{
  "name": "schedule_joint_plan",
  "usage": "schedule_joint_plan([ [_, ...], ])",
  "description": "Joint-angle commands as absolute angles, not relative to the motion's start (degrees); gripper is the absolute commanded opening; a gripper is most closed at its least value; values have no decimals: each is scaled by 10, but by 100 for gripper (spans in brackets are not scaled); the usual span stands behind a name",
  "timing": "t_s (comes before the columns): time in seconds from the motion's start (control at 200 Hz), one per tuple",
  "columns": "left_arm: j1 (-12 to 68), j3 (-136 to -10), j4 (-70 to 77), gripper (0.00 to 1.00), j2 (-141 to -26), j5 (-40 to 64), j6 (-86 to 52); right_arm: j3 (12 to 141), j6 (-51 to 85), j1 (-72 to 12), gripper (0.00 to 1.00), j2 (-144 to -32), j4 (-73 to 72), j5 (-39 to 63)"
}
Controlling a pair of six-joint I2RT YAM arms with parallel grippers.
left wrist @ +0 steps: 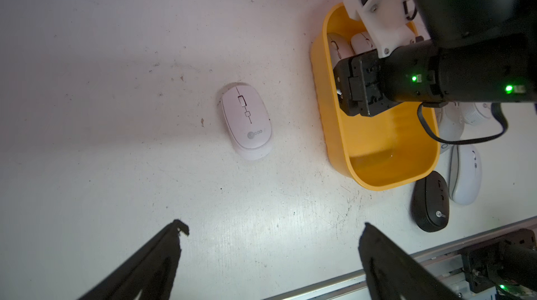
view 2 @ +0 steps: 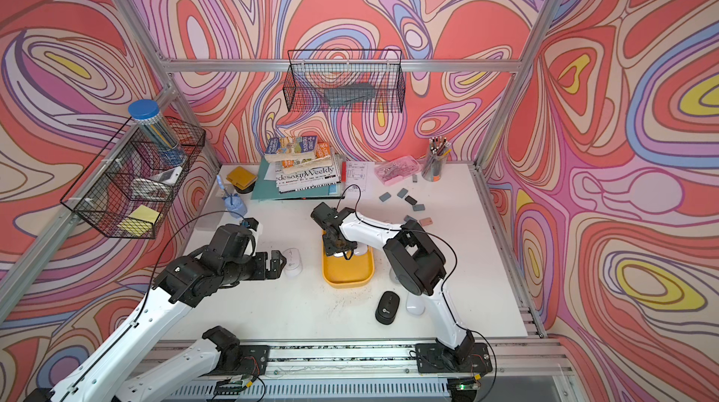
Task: Take out the mouse from the storage box
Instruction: Pick up the mouse from the storage box.
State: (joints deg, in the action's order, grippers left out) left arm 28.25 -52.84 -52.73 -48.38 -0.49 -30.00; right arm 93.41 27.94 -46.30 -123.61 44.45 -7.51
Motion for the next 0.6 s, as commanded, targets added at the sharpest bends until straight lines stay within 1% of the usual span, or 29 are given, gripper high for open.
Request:
schedule_joint_plan([
  [0.0, 282, -526, -535, 99, -473, -33, -301, 932, 288, -481, 51, -1234, 434, -114],
  [0.16, 283, -526, -536, 99, -473, -33, -301, 938, 292, -491, 50, -1203, 443, -129],
  [0.401, 283, -525, -537, 99, -475, -32, -302, 908, 296, -492, 49, -1133, 438, -139],
  [0.596, 282, -526, -538, 99, -473, -34, -302, 911, 296, -493, 48, -1113, 445, -146],
])
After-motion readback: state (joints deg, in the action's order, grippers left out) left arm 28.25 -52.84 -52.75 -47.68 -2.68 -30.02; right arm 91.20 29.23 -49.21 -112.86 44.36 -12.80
